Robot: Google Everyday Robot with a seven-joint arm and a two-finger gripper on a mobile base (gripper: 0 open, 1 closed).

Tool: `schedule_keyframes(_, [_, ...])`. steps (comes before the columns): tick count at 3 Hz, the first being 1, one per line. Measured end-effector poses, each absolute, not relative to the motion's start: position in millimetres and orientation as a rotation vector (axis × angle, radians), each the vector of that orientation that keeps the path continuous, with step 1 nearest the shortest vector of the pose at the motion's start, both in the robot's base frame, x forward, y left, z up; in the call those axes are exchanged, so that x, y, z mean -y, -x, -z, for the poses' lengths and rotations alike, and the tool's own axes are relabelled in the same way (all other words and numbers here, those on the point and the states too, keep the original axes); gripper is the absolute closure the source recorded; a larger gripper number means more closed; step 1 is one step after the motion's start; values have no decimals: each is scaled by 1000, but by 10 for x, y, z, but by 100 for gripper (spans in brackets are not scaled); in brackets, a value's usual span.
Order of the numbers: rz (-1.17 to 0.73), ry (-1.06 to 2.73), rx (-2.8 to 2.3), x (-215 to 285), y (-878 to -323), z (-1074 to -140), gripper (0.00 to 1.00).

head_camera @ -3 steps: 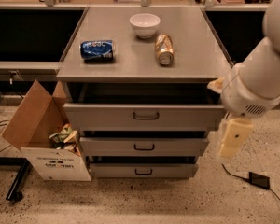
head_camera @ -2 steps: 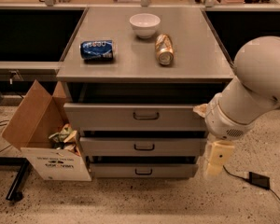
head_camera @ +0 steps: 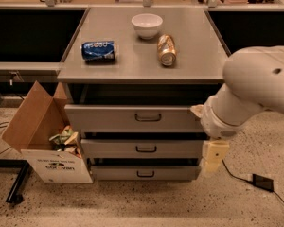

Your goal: Open top drawer

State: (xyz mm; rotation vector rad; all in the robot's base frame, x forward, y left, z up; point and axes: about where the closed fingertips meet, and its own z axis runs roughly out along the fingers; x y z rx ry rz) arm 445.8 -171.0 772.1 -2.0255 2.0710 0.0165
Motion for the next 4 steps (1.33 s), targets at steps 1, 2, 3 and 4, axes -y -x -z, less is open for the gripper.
schedule_keyframes(1, [86,2101,-1973,1783,-4897,-7497,0])
schedule_keyframes(2, [137,2143,-1929,1880,-5402,-7297,0])
schedule_keyframes(3, [135,2144,-1949,1946,-5682,-7144,0])
schedule_keyframes(4, [121,2145,-2000,1989,-5913,-6916,0])
